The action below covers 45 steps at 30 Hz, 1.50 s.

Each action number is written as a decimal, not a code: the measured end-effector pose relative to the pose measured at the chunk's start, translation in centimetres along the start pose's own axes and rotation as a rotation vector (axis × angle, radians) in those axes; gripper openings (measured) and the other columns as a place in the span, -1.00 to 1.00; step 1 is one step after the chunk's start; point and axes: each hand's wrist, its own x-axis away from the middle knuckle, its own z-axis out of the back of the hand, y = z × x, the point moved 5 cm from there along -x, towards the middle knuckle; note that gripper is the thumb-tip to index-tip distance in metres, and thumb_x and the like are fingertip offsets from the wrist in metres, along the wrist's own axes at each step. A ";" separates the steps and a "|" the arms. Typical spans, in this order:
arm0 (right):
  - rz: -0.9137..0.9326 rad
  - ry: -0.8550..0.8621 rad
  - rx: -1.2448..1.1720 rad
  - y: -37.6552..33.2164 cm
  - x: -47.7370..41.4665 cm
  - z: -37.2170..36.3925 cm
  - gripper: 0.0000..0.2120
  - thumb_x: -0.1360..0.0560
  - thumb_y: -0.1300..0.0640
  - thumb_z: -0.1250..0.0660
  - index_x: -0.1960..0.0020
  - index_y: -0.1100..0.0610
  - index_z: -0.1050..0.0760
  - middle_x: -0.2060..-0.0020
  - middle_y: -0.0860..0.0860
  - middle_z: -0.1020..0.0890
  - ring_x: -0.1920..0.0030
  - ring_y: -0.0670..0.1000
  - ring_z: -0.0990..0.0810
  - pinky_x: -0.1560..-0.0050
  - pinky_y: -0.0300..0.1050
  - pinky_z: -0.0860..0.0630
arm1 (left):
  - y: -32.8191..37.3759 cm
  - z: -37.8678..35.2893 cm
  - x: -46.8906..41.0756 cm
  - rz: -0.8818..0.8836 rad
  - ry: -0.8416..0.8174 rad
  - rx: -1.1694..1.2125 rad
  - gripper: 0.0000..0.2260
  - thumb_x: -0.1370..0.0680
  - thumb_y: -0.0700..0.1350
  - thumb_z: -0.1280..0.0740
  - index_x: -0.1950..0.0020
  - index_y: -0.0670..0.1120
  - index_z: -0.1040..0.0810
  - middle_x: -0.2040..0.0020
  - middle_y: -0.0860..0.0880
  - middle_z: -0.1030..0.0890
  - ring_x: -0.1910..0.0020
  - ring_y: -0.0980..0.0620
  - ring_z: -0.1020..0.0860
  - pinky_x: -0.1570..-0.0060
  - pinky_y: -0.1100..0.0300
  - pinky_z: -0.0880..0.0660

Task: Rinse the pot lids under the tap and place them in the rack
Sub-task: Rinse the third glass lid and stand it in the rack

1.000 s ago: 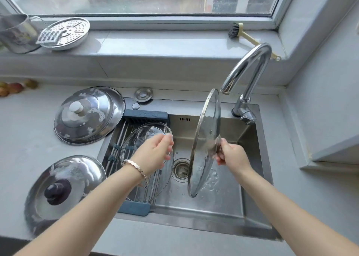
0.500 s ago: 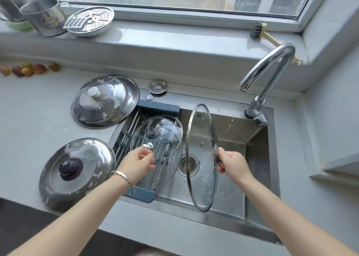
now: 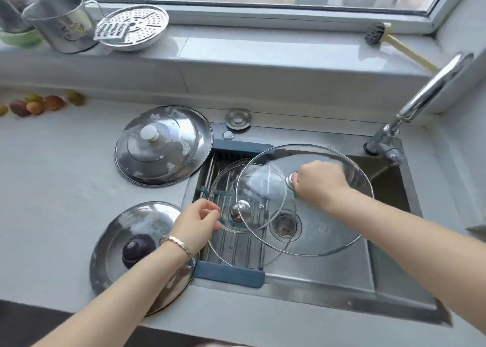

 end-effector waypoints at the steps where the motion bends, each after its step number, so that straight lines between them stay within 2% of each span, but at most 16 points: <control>1: 0.040 -0.029 0.088 -1.5 -0.7 0.0 -0.73 -0.54 0.16 -0.10 -0.04 0.18 -0.55 -0.04 0.14 -0.61 -0.06 0.15 -0.58 0.13 -0.16 -0.35 | -0.3 0.6 -0.4 -0.005 -0.009 -0.002 -0.86 -0.55 -0.15 -0.20 0.17 0.02 -0.49 0.12 -0.03 -0.65 0.12 0.04 -0.64 0.00 -0.08 -0.57; 4: 0.142 -0.113 0.285 -5.7 -2.5 -1.0 -0.74 -0.52 0.25 -0.12 -0.08 0.14 -0.54 -0.07 0.06 -0.60 -0.08 0.08 -0.58 0.12 -0.18 -0.38 | -0.9 2.0 -1.5 -0.008 -0.043 0.005 -0.86 -0.56 -0.15 -0.20 0.16 0.01 -0.48 0.09 -0.04 -0.63 0.15 0.13 -0.62 0.03 -0.06 -0.58; 8: 0.209 -0.167 0.404 -9.6 -4.5 -3.1 -0.74 -0.53 0.29 -0.14 -0.09 0.13 -0.54 -0.08 0.01 -0.60 -0.09 0.06 -0.58 0.32 -0.26 -0.28 | -1.8 3.5 -2.7 -0.001 -0.079 0.060 -0.86 -0.57 -0.17 -0.20 0.16 -0.01 -0.48 0.14 -0.02 -0.61 0.12 -0.01 -0.63 0.04 -0.12 -0.58; 12: 0.244 -0.213 0.467 -12.3 -5.4 -5.3 -0.73 -0.53 0.31 -0.16 -0.14 0.11 -0.52 -0.08 -0.03 -0.59 -0.09 0.04 -0.57 0.35 -0.26 -0.22 | -3.0 4.7 -3.2 0.006 -0.088 0.099 -0.84 -0.57 -0.18 -0.18 0.18 -0.01 -0.47 0.15 0.00 -0.58 0.18 0.12 -0.61 0.01 -0.11 -0.57; 16: 0.227 -0.237 0.480 -14.1 -6.2 -6.5 -0.75 -0.53 0.33 -0.17 -0.11 0.15 -0.53 -0.10 -0.02 -0.58 -0.10 0.03 -0.56 0.43 -0.25 -0.12 | -3.7 5.8 -3.5 0.020 -0.084 0.123 -0.84 -0.57 -0.20 -0.17 0.17 -0.02 -0.47 0.14 0.00 -0.57 0.19 0.13 -0.60 0.02 -0.03 -0.59; 18: 0.199 -0.258 0.465 -14.7 -6.6 -6.8 -0.81 -0.52 0.35 -0.17 0.04 0.14 -0.51 -0.11 -0.01 -0.57 -0.11 0.04 -0.56 0.41 -0.25 -0.14 | -4.0 6.2 -3.6 0.016 -0.086 0.128 -0.83 -0.57 -0.19 -0.18 0.17 -0.01 -0.46 0.13 0.00 -0.57 0.18 0.12 -0.60 0.01 -0.01 -0.58; 19: 0.182 -0.268 0.442 -14.8 -6.8 -6.9 -0.81 -0.51 0.34 -0.17 0.10 0.12 -0.49 -0.11 -0.02 -0.57 -0.11 0.04 -0.56 0.41 -0.26 -0.14 | -4.1 6.3 -3.6 0.012 -0.087 0.127 -0.84 -0.57 -0.19 -0.18 0.17 -0.01 -0.47 0.13 0.00 -0.57 0.17 0.11 -0.60 -0.01 -0.02 -0.57; 21: 0.131 -0.259 0.353 -14.7 -7.2 -7.2 -0.79 -0.51 0.31 -0.18 0.00 0.08 -0.52 -0.12 -0.01 -0.57 -0.13 0.05 -0.56 0.39 -0.26 -0.20 | -4.4 6.4 -3.5 0.009 -0.092 0.122 -0.84 -0.57 -0.18 -0.18 0.17 0.01 -0.46 0.14 0.00 -0.58 0.15 0.09 -0.61 -0.02 -0.02 -0.57; 24: -0.028 -0.157 0.087 -13.4 -7.1 -7.5 -0.75 -0.55 0.14 -0.16 -0.16 0.14 -0.53 -0.18 0.09 -0.49 -0.20 0.11 -0.45 0.09 -0.14 -0.40 | -4.6 6.4 -3.7 0.003 -0.095 0.103 -0.83 -0.57 -0.17 -0.18 0.17 0.03 -0.46 0.13 0.01 -0.59 0.15 0.10 -0.61 -0.01 -0.01 -0.57; 28: -0.074 -0.040 -0.162 -11.6 -6.3 -8.1 -0.65 -0.54 -0.03 -0.18 -0.18 0.20 -0.41 -0.16 0.13 -0.43 -0.19 0.15 -0.40 -0.07 -0.03 -0.39 | -4.9 6.3 -4.2 -0.004 -0.085 0.083 -0.82 -0.56 -0.17 -0.19 0.19 0.05 -0.46 0.10 0.01 -0.61 0.16 0.13 -0.62 0.03 0.00 -0.59; 31: 0.009 -0.090 -0.263 -10.8 -6.0 -8.5 -0.62 -0.50 -0.12 -0.27 -0.18 0.11 -0.40 -0.08 0.03 -0.47 -0.09 0.08 -0.48 0.05 -0.08 -0.43 | -5.3 5.9 -4.5 0.001 -0.093 0.063 -0.83 -0.56 -0.15 -0.19 0.18 0.05 -0.47 0.11 0.01 -0.62 0.16 0.14 -0.62 0.04 -0.02 -0.59; 34: 0.068 -0.107 -0.426 -10.5 -5.9 -8.1 -0.84 -0.48 0.01 -0.34 0.05 0.09 -0.48 0.29 -0.09 -0.49 0.19 0.01 -0.48 0.25 -0.16 -0.34 | -5.8 5.5 -4.7 0.018 -0.103 0.073 -0.84 -0.55 -0.15 -0.19 0.18 0.04 -0.48 0.15 0.01 -0.62 0.12 0.03 -0.63 0.08 -0.04 -0.60; 36: 0.065 -0.093 -0.578 -10.1 -5.8 -8.1 -0.90 -0.45 0.09 -0.40 0.16 0.10 -0.53 0.42 -0.10 -0.43 0.36 -0.07 -0.40 0.32 -0.21 -0.31 | -6.0 5.5 -4.7 0.019 -0.108 0.079 -0.83 -0.55 -0.17 -0.19 0.19 0.02 -0.48 0.16 -0.02 -0.62 0.10 0.00 -0.63 0.09 -0.04 -0.60; 39: 0.064 -0.065 -0.679 -9.4 -5.8 -7.9 -0.85 -0.40 0.12 -0.45 0.06 0.15 -0.63 0.34 0.00 -0.54 0.36 -0.11 -0.40 0.31 -0.34 -0.33 | -6.5 5.7 -4.8 0.023 -0.110 0.076 -0.83 -0.56 -0.18 -0.19 0.19 0.00 -0.49 0.15 -0.04 -0.61 0.09 -0.05 -0.64 0.12 -0.06 -0.57; 42: 0.161 -0.069 -0.565 -9.5 -5.9 -7.5 -0.81 -0.47 0.16 -0.38 -0.06 0.18 -0.60 0.16 0.02 -0.53 0.17 -0.04 -0.44 0.13 -0.27 -0.38 | -7.0 5.9 -4.9 0.009 -0.084 0.035 -0.84 -0.55 -0.17 -0.20 0.19 0.02 -0.47 0.18 -0.03 -0.60 0.10 -0.11 -0.63 0.10 -0.06 -0.57; 45: 0.221 -0.081 -0.431 -9.9 -5.9 -7.6 -0.81 -0.55 0.18 -0.25 -0.10 0.22 -0.54 -0.01 0.06 -0.52 0.02 0.04 -0.49 -0.07 -0.19 -0.39 | -6.2 5.2 -5.0 -0.083 -0.126 -0.143 -0.92 -0.55 -0.09 -0.23 0.00 0.02 -0.49 -0.04 -0.01 -0.59 0.06 0.06 -0.56 -0.07 0.14 -0.52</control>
